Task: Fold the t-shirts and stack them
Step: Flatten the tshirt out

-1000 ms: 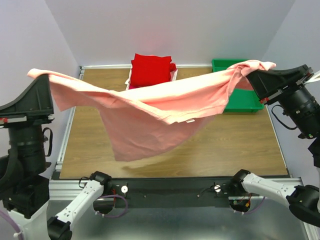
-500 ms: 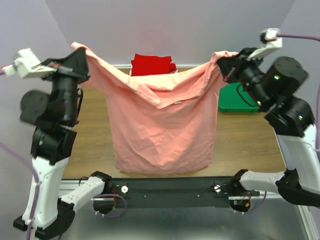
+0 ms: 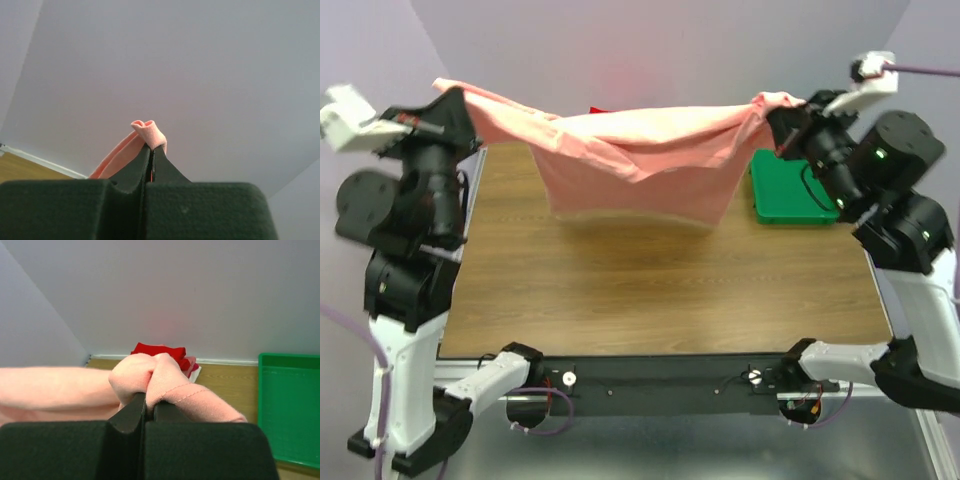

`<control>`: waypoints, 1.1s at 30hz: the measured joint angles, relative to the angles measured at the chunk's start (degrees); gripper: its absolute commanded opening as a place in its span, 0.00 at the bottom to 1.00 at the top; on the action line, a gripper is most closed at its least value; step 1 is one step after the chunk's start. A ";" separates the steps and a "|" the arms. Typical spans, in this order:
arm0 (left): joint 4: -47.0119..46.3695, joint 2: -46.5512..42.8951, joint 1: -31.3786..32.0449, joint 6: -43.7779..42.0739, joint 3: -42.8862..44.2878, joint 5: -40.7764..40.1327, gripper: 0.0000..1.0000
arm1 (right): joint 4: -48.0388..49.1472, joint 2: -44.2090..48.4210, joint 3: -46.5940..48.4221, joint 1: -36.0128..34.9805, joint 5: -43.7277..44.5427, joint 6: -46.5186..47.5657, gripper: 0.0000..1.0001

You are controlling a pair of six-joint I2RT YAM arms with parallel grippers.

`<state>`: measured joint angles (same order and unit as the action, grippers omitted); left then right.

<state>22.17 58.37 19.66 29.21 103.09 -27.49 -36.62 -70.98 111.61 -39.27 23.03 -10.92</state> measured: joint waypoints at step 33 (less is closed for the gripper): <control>8.90 -28.35 -0.04 44.17 -80.63 6.73 0.00 | 1.05 17.07 -72.41 0.13 -9.60 -26.77 0.01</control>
<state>31.07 30.02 19.62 73.38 22.46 -20.75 -35.57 -53.91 39.20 -39.13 13.43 -37.69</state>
